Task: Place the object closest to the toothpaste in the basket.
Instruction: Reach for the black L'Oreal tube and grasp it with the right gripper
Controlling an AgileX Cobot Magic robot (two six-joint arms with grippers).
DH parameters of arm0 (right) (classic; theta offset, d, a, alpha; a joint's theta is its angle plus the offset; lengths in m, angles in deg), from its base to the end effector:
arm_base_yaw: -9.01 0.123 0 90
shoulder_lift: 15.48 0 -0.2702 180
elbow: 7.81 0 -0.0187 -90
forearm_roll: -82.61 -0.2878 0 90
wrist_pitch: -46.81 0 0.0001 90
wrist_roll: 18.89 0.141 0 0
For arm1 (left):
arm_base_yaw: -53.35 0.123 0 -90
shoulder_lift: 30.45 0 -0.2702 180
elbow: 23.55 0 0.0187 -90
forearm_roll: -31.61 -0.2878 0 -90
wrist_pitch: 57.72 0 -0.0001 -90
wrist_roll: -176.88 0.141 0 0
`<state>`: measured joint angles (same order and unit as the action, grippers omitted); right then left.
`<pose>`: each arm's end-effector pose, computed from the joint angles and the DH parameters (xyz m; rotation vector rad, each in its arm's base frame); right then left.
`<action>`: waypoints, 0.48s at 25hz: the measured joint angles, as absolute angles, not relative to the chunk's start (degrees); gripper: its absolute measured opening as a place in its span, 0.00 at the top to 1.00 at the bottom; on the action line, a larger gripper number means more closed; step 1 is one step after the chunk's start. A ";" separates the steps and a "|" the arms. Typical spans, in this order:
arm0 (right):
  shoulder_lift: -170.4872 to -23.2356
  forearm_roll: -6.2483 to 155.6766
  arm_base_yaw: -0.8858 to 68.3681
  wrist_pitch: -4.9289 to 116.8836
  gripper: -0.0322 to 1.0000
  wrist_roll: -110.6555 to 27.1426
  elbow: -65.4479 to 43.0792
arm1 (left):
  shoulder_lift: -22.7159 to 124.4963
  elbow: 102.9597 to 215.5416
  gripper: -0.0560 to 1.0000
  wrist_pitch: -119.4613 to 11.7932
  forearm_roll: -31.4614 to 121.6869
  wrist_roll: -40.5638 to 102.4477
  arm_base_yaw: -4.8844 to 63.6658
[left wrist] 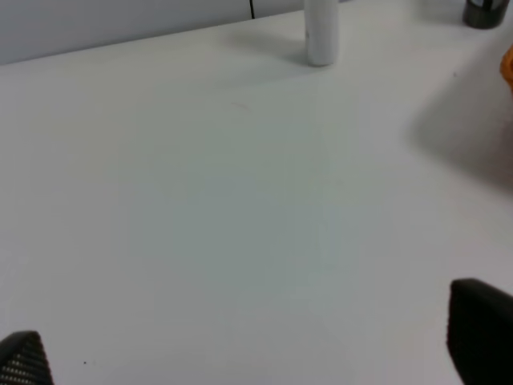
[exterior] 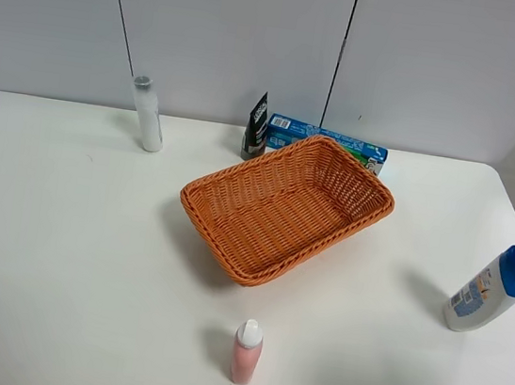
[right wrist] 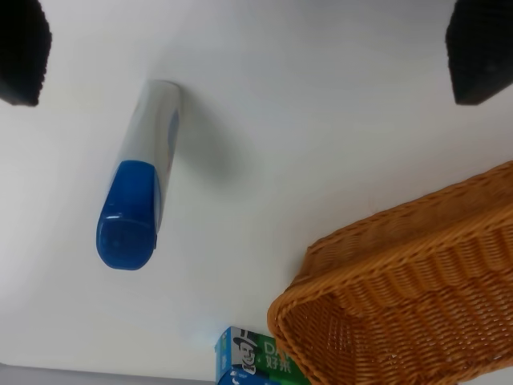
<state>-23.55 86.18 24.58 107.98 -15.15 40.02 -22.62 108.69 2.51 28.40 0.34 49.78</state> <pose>0.0846 0.0156 0.2737 -0.2073 2.0339 0.1363 0.0862 0.0015 0.2765 0.1212 2.0172 0.0656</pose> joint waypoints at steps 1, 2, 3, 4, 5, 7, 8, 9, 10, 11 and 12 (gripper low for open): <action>-23.55 86.18 24.58 107.98 0.01 -15.15 40.02 | -22.62 108.69 0.01 2.51 28.40 0.34 49.78; -23.55 86.18 24.58 107.98 0.01 -15.15 40.02 | -22.62 108.69 0.01 2.51 28.40 0.34 49.78; -23.55 86.18 24.58 107.98 0.01 -15.15 40.02 | -22.62 108.69 0.01 2.51 28.40 0.34 49.78; -23.55 86.18 24.58 107.98 0.01 -15.15 40.02 | -22.62 108.69 0.01 2.51 28.40 0.34 49.78; -23.55 86.18 24.58 107.98 0.01 -15.15 40.02 | -22.62 108.69 0.01 2.51 28.40 0.34 49.78; -23.55 86.18 24.58 107.98 0.01 -15.15 40.02 | -22.62 108.69 0.01 2.51 28.40 0.34 49.78; -23.55 86.18 24.58 107.98 0.01 -15.15 40.02 | -22.62 108.69 0.01 2.51 28.40 0.40 49.78; -23.55 86.18 24.58 107.98 0.01 -15.15 40.02 | -22.62 108.69 0.01 2.51 28.40 0.40 49.78; -23.55 86.18 24.58 107.98 0.01 -15.15 40.02 | -22.62 108.69 0.01 2.51 28.40 0.40 49.78; -23.55 86.18 24.58 107.98 0.01 -15.15 40.02 | -22.62 108.69 0.01 2.51 28.40 0.40 49.78; -23.55 86.18 24.58 107.98 0.01 -15.15 40.02 | -22.62 108.69 0.01 2.51 28.40 0.40 49.78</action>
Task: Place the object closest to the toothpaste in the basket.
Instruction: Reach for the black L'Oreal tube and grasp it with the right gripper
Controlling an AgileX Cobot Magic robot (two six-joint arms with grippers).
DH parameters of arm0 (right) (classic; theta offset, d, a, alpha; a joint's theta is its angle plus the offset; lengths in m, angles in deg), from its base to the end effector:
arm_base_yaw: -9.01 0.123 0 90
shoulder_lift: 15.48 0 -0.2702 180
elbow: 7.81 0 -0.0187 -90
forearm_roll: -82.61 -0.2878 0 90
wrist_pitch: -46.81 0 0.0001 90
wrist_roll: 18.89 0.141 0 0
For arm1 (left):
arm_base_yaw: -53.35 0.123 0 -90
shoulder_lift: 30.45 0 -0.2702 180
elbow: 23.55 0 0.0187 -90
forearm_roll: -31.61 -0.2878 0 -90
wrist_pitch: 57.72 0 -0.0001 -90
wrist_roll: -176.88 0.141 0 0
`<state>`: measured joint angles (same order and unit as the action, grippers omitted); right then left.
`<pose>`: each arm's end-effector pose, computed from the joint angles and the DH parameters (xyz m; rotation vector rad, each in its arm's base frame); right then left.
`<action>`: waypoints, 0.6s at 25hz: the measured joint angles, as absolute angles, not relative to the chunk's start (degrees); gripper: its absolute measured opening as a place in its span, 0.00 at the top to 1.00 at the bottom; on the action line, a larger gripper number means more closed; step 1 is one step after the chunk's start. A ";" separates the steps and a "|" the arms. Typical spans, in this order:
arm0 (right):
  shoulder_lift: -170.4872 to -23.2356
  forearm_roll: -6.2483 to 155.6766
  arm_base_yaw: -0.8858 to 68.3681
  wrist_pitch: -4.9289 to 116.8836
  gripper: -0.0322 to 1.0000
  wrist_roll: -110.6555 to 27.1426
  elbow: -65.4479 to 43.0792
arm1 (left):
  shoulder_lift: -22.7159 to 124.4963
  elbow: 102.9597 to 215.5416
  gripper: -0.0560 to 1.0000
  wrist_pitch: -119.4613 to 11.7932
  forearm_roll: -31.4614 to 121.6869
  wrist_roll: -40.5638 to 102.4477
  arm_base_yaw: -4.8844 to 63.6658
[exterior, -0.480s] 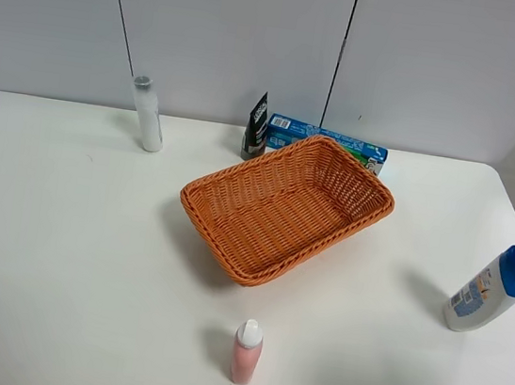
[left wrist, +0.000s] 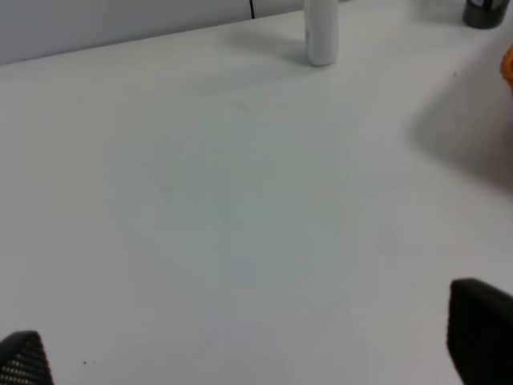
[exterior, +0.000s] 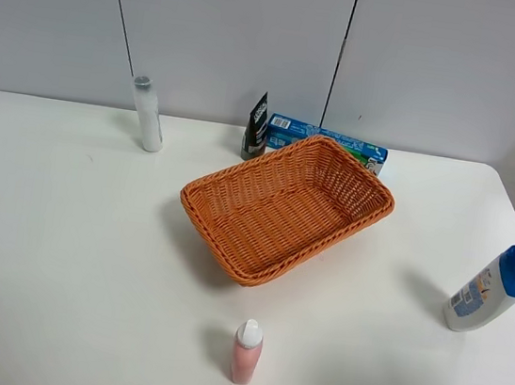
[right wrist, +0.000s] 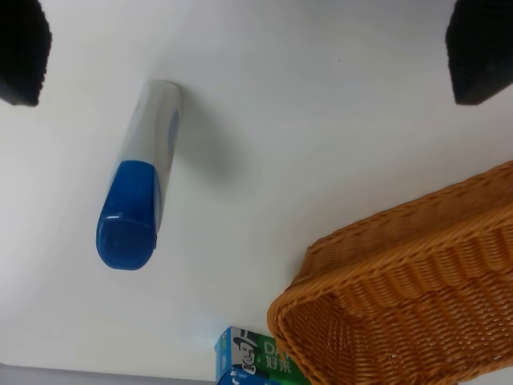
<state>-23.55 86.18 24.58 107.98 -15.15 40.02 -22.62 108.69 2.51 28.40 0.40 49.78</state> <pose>0.0846 0.0156 0.2737 -0.2073 2.0339 0.1363 0.0862 0.0015 0.2765 0.1223 2.0171 0.0662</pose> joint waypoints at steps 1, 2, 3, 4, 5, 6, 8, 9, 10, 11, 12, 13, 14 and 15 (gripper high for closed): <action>-23.55 86.18 24.58 107.98 0.01 -15.15 40.02 | -22.62 108.69 0.01 2.51 28.40 0.40 49.78; -23.55 86.18 24.58 107.98 0.01 -15.15 40.02 | -22.62 108.69 0.01 2.51 28.40 0.40 49.78; -23.55 86.18 24.58 107.98 0.01 -15.20 40.02 | -22.62 108.69 0.01 2.51 28.40 0.40 49.78; -23.55 86.18 24.58 107.96 0.01 -15.20 39.95 | -22.62 108.69 0.01 2.51 28.40 0.40 49.78; -24.20 86.18 24.58 108.06 0.01 -15.20 39.29 | -22.62 108.69 0.01 2.51 28.40 0.40 49.78; -25.96 86.18 24.65 107.98 0.01 -15.20 37.82 | -22.62 108.69 0.01 2.51 28.40 0.40 49.78; -32.12 86.35 25.10 106.50 0.01 -15.20 33.90 | -22.62 108.69 0.01 2.51 28.40 0.33 49.78; -36.63 86.35 25.37 105.20 0.01 -15.20 31.17 | -22.62 108.69 0.01 2.51 28.40 0.33 49.78; -41.62 86.35 25.76 103.89 0.01 -15.20 28.66 | -22.62 108.69 0.01 2.51 28.40 0.33 49.78; -45.99 86.29 26.11 102.23 0.01 -15.44 25.41 | -22.62 108.69 0.01 2.51 28.40 0.33 49.78; -51.31 86.29 26.41 100.31 0.01 -15.87 22.07 | -22.62 108.69 0.01 2.51 28.40 0.33 49.78; -56.76 86.24 26.58 98.74 0.01 -16.67 18.67 | -22.62 108.69 0.01 2.51 28.40 0.33 49.78; -62.28 85.83 26.69 96.85 0.01 -17.45 15.83 | -22.62 108.69 0.01 2.51 28.40 0.33 49.78; -66.94 84.85 26.76 95.24 0.01 -18.35 12.40 | -22.62 108.69 0.01 2.51 28.40 0.33 49.78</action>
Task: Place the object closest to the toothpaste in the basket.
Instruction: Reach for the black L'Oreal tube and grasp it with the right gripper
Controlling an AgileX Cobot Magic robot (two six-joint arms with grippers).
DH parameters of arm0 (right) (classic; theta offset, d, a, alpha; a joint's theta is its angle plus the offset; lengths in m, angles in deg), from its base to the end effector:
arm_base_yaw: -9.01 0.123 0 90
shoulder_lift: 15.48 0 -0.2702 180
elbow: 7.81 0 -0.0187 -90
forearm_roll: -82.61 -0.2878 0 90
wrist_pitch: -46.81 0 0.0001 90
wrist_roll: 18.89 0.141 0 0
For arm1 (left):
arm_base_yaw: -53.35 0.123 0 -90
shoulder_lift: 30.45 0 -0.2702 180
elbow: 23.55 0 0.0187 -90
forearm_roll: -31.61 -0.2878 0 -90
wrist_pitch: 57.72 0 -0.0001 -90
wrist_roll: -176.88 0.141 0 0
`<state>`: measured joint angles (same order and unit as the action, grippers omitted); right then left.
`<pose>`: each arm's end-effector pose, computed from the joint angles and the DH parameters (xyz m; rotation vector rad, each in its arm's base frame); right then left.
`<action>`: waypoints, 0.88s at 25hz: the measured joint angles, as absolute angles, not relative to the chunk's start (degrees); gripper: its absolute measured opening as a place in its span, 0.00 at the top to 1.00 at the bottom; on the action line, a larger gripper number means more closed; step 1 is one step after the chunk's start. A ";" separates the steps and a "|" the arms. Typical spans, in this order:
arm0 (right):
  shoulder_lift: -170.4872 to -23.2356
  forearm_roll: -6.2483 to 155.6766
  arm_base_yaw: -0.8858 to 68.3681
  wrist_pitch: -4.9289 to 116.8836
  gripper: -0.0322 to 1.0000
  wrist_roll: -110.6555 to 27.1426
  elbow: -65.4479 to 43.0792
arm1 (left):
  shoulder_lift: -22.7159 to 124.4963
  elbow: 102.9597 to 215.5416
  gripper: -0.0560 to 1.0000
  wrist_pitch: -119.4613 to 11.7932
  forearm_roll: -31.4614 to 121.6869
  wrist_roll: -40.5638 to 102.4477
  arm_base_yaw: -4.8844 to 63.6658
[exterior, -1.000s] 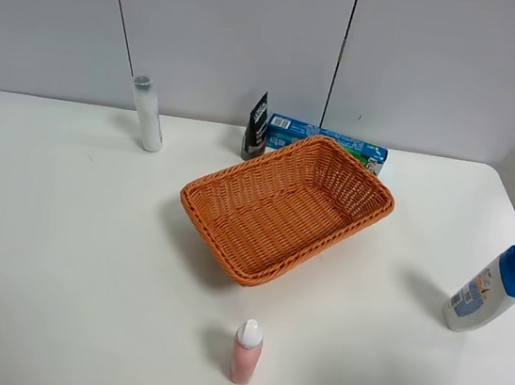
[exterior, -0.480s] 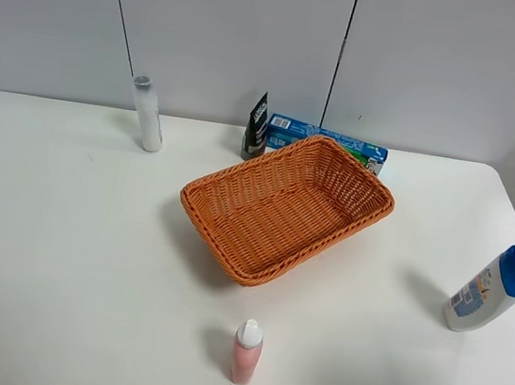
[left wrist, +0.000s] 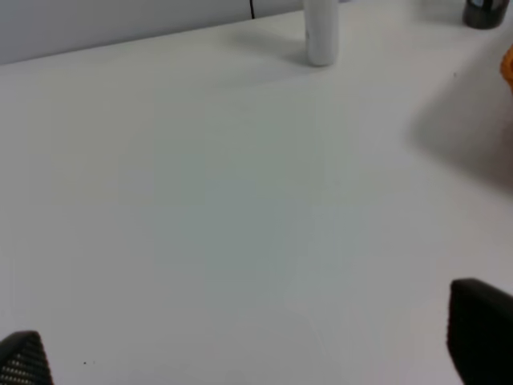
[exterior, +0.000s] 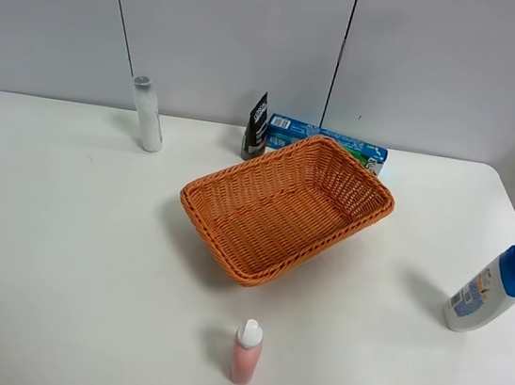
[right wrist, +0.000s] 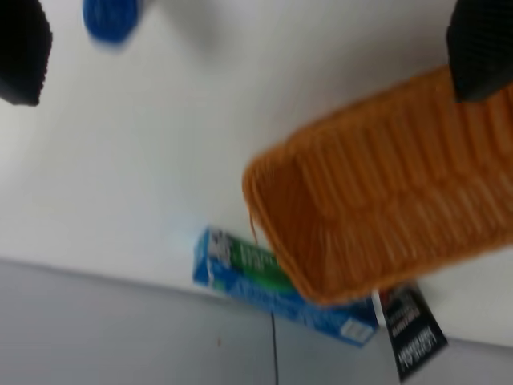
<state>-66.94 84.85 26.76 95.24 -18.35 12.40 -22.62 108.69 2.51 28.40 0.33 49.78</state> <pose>0.2116 0.0634 0.3719 -0.3235 2.0738 0.1464 0.0862 0.0015 0.2765 0.1210 2.0172 0.0655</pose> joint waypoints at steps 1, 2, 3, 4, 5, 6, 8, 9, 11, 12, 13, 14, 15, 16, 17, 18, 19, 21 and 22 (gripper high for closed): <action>-72.52 83.42 26.76 93.89 0.01 -19.30 8.98 | -22.62 108.69 0.01 2.51 28.40 0.33 49.78; -78.00 81.57 26.76 92.87 0.01 -19.99 5.45 | -22.62 108.69 0.01 2.51 28.40 0.33 49.78; -82.80 79.81 26.76 91.58 0.01 -20.47 2.49 | -22.62 108.69 0.01 2.51 28.40 0.33 49.78; -88.44 77.33 26.81 90.70 0.01 -20.79 -1.08 | -22.62 108.69 0.01 2.51 28.40 0.33 49.78; -93.88 75.04 27.02 90.40 0.01 -20.92 -4.75 | -22.62 108.69 0.01 2.51 28.40 0.40 49.78; -98.94 73.51 27.26 90.19 0.01 -20.92 -7.82 | -22.62 108.69 0.01 2.51 28.40 0.40 49.78; -107.81 71.64 28.26 89.86 0.01 -20.67 -15.26 | -22.62 108.69 0.01 2.51 28.40 0.40 49.78; -112.44 71.52 28.94 89.79 0.01 -20.16 -18.98 | -22.62 108.69 0.01 2.51 28.40 0.40 49.78; -120.57 71.33 30.28 89.91 0.01 -18.89 -25.58 | -22.62 108.69 0.01 2.51 28.40 0.40 49.78; -124.71 71.25 31.04 90.05 0.01 -17.97 -28.96 | -22.62 108.69 0.01 2.51 28.40 0.40 49.78; -128.60 71.25 31.75 90.17 0.01 -17.10 -31.64 | -22.62 108.69 0.01 2.51 28.40 0.40 49.78; -131.64 71.25 32.43 90.35 0.01 -16.14 -34.72 | -22.62 108.69 0.01 2.51 28.40 0.40 49.78; -135.07 71.25 32.93 90.80 0.01 -15.23 -37.71 | -22.62 108.69 0.01 2.51 28.40 0.40 49.78; -138.26 71.17 33.52 91.25 0.01 -14.28 -40.52 | -22.62 108.69 0.01 2.51 28.40 0.40 49.78; -141.19 71.10 34.03 91.68 0.01 -13.15 -42.73 | -22.62 108.69 0.01 2.51 28.40 0.33 49.78; -143.46 70.96 34.49 92.24 0.01 -12.08 -45.11 | -22.62 108.69 0.01 2.51 28.38 0.33 49.78; -145.95 70.74 34.76 92.55 0.01 -10.72 -47.24 | -22.62 108.69 0.01 2.51 28.38 0.33 49.78; -149.88 70.62 35.05 92.63 0.01 -8.02 -50.46 | -22.62 108.69 0.01 2.51 28.38 0.33 49.78; -151.72 70.55 35.10 92.69 0.01 -6.89 -51.66 | -22.62 108.69 0.01 2.51 28.38 0.33 49.78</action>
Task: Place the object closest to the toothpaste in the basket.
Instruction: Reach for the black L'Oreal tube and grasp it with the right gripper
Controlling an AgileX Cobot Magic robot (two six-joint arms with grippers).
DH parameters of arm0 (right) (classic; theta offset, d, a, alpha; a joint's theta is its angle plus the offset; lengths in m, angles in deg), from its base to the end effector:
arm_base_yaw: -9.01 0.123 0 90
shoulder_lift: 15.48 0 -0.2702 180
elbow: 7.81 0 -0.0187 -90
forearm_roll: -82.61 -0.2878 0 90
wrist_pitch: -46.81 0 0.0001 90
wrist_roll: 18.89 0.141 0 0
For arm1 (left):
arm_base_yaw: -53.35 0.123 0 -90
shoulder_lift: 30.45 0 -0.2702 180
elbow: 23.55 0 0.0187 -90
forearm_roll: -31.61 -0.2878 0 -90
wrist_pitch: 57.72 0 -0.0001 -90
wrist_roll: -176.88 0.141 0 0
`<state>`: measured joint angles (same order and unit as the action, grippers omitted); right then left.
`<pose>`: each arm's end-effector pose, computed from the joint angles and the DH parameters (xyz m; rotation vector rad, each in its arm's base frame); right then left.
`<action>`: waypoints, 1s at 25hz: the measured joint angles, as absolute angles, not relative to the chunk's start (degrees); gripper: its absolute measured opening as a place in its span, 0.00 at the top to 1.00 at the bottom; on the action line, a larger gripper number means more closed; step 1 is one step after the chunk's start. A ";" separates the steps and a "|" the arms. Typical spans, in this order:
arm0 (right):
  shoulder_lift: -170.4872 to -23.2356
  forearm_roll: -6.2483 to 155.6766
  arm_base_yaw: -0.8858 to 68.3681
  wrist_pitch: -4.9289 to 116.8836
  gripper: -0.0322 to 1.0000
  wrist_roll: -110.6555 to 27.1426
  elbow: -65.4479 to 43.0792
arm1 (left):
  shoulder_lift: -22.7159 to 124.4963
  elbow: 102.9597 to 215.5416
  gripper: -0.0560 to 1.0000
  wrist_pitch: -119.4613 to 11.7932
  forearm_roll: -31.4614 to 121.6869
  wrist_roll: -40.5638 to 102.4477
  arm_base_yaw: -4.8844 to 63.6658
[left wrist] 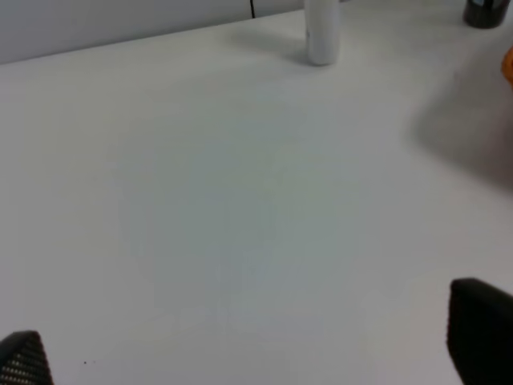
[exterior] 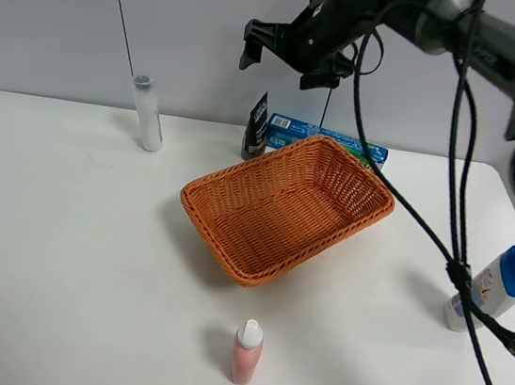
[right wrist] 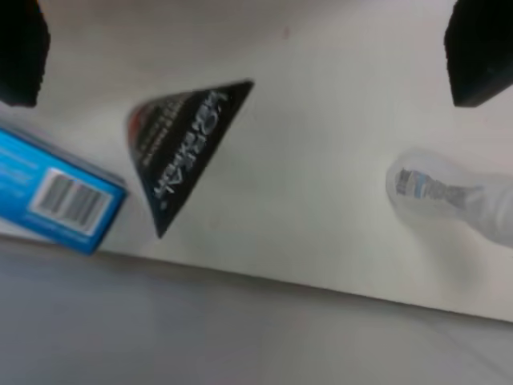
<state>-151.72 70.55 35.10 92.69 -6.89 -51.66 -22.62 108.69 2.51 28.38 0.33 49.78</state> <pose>0.5092 0.2729 0.2135 -0.1930 2.4575 0.5481 0.0862 0.0015 0.2765 0.1210 2.0172 0.0659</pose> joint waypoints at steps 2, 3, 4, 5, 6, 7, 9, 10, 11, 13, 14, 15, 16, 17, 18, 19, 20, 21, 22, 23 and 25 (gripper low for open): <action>-154.53 70.60 35.10 92.69 0.01 -4.11 -52.70 | -22.62 108.69 0.01 2.51 28.38 0.33 49.78; -155.37 70.60 35.10 92.69 0.01 -3.16 -52.83 | -22.62 108.69 0.01 2.51 28.38 0.33 49.78; -156.28 70.60 35.11 92.69 0.01 -2.49 -52.89 | -22.62 108.69 0.01 2.51 28.38 0.33 49.78; -157.08 70.60 35.11 92.69 0.01 -1.92 -53.03 | -22.62 108.69 0.01 2.51 28.38 0.33 49.78; -157.59 70.60 35.11 92.47 0.01 -1.59 -53.04 | -22.62 108.69 0.01 2.51 28.38 0.33 49.78; -158.23 70.40 35.11 92.34 0.01 -1.32 -53.09 | -22.62 108.69 0.01 2.51 28.38 0.39 49.78; -159.33 69.98 35.11 91.49 0.01 -0.89 -53.29 | -22.62 108.69 0.01 2.51 28.38 0.39 49.78; -159.63 69.58 35.11 90.80 0.01 -0.52 -53.34 | -22.62 108.69 0.01 2.51 28.38 0.39 49.78; -160.11 69.42 35.11 90.42 0.01 -0.22 -53.34 | -22.62 108.69 0.01 2.51 28.38 0.39 49.78; -160.90 69.04 35.11 89.48 0.01 -0.17 -53.39 | -22.62 108.69 0.01 2.51 28.38 0.39 49.78; -161.23 68.88 35.11 89.00 0.01 -0.17 -53.39 | -22.62 108.69 0.01 2.51 28.38 0.39 49.78; -161.62 68.75 35.11 88.66 0.01 -0.10 -53.39 | -22.62 108.69 0.01 2.51 28.38 0.39 49.78; -162.00 68.69 35.11 87.98 0.01 -0.10 -53.39 | -22.62 108.69 0.01 2.51 28.38 0.39 49.78; -162.20 68.69 35.11 87.30 0.01 0.05 -53.39 | -22.62 108.69 0.01 2.51 28.38 0.39 49.78; -162.39 68.69 35.11 86.56 0.01 0.04 -53.39 | -22.62 108.69 0.01 2.51 28.38 0.39 49.78; -162.51 68.69 35.11 86.02 0.01 0.04 -53.39 | -22.62 108.69 0.01 2.51 28.38 0.33 49.78; -162.63 68.68 35.11 85.50 0.01 0.06 -53.39 | -22.62 108.69 0.01 2.51 28.38 0.33 49.78; -162.65 68.62 35.11 84.87 0.01 0.06 -53.39 | -22.62 108.69 0.01 2.51 28.38 0.33 49.78; -162.72 68.55 35.11 84.57 0.01 0.06 -53.39 | -22.62 108.69 0.01 2.51 28.38 0.33 49.78; -162.78 68.48 35.11 84.52 0.01 0.06 -53.43 | -22.62 108.69 0.01 2.51 28.38 0.33 49.78; -163.23 68.32 35.11 83.60 0.01 0.06 -53.43 | -22.62 108.69 0.01 2.51 28.38 0.33 49.78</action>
<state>-163.23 68.32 35.11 83.60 0.06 -53.43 -22.62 108.69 2.51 28.38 0.33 49.78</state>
